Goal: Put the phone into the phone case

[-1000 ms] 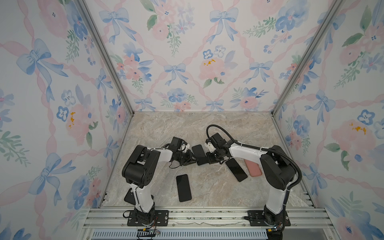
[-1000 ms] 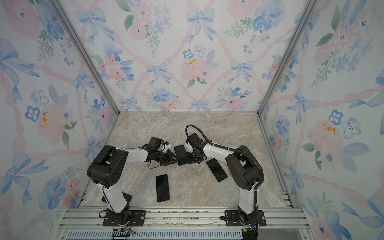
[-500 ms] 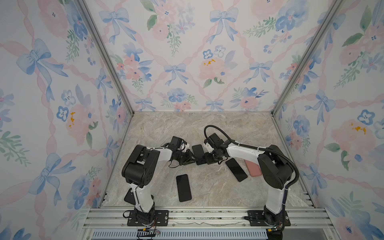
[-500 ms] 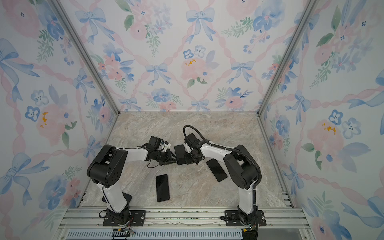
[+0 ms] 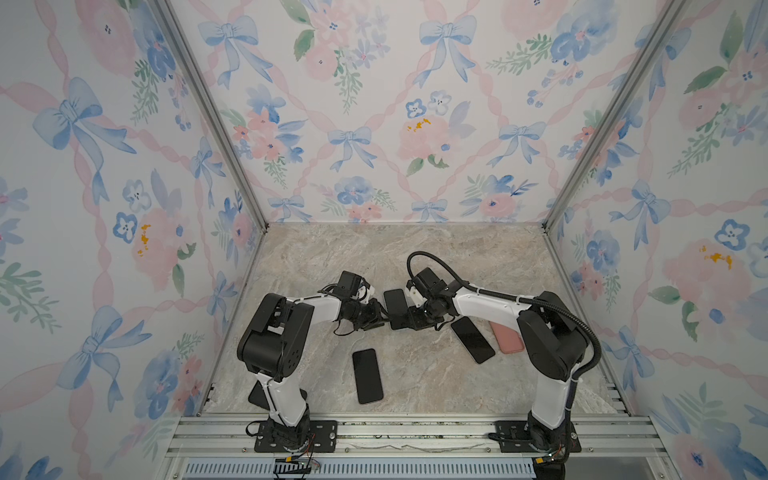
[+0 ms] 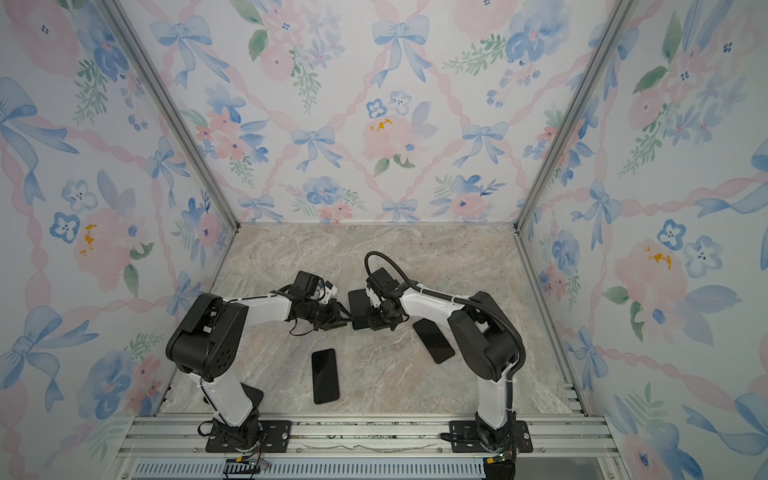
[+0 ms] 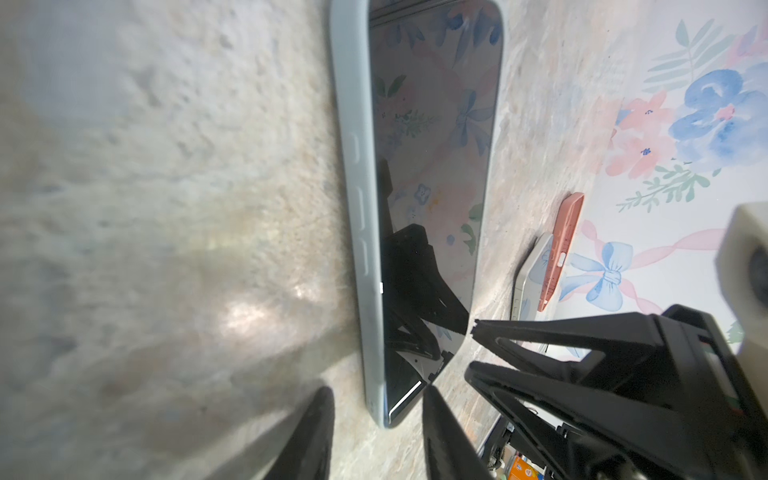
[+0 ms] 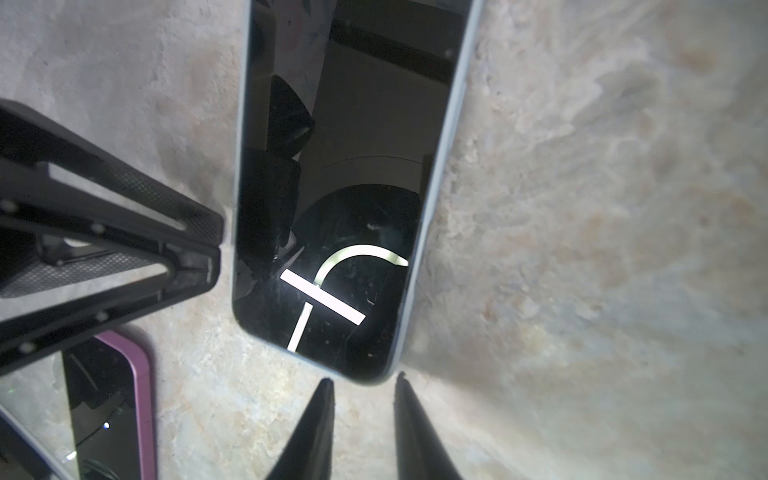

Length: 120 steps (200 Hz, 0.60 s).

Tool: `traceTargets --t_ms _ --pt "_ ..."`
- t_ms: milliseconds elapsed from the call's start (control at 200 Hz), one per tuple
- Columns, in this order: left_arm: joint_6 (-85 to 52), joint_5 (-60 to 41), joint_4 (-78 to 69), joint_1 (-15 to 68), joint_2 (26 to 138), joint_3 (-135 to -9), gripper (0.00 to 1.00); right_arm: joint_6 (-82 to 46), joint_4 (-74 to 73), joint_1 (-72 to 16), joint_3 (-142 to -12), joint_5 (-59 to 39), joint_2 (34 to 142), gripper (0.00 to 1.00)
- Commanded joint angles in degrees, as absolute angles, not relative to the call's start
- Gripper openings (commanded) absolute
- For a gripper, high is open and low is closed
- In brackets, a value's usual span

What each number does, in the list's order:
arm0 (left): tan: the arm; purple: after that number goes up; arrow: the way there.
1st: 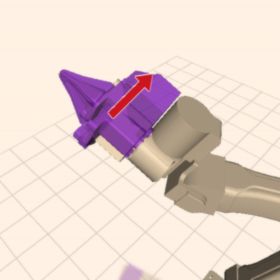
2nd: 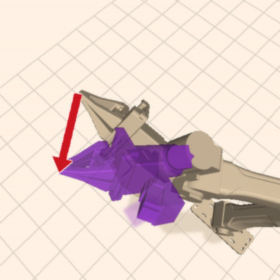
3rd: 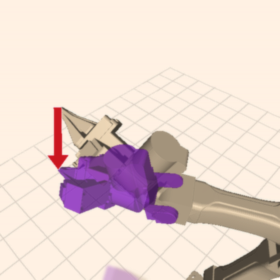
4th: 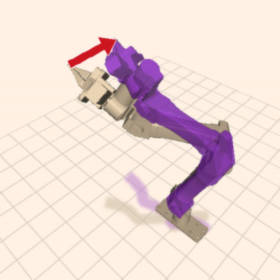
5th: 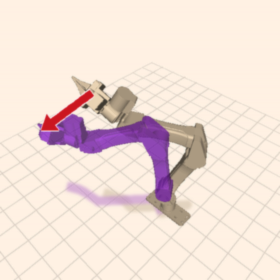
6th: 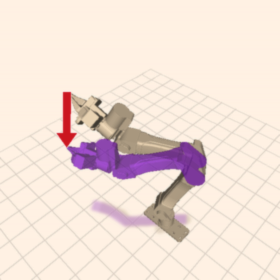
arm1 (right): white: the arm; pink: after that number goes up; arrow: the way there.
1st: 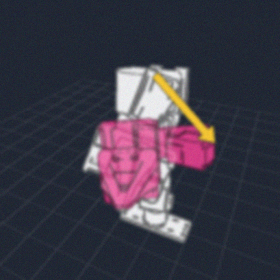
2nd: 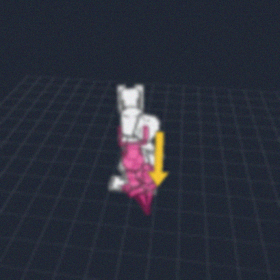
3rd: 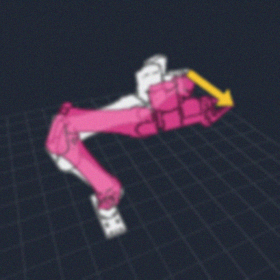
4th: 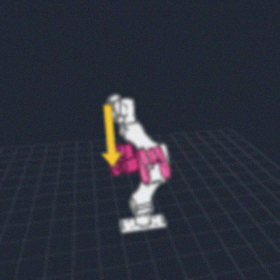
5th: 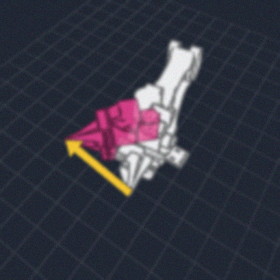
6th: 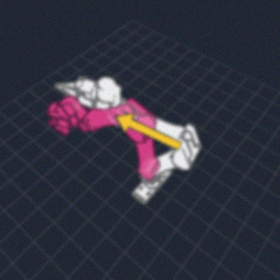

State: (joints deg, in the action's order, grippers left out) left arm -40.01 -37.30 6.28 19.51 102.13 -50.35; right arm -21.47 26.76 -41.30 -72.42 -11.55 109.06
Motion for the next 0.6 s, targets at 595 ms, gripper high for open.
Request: traceTargets --t_ms 595 --pt "-38.5 -33.7 12.7 23.1 106.2 -51.9 0.24 -25.0 23.6 -39.3 -71.4 -14.9 112.2 0.35"
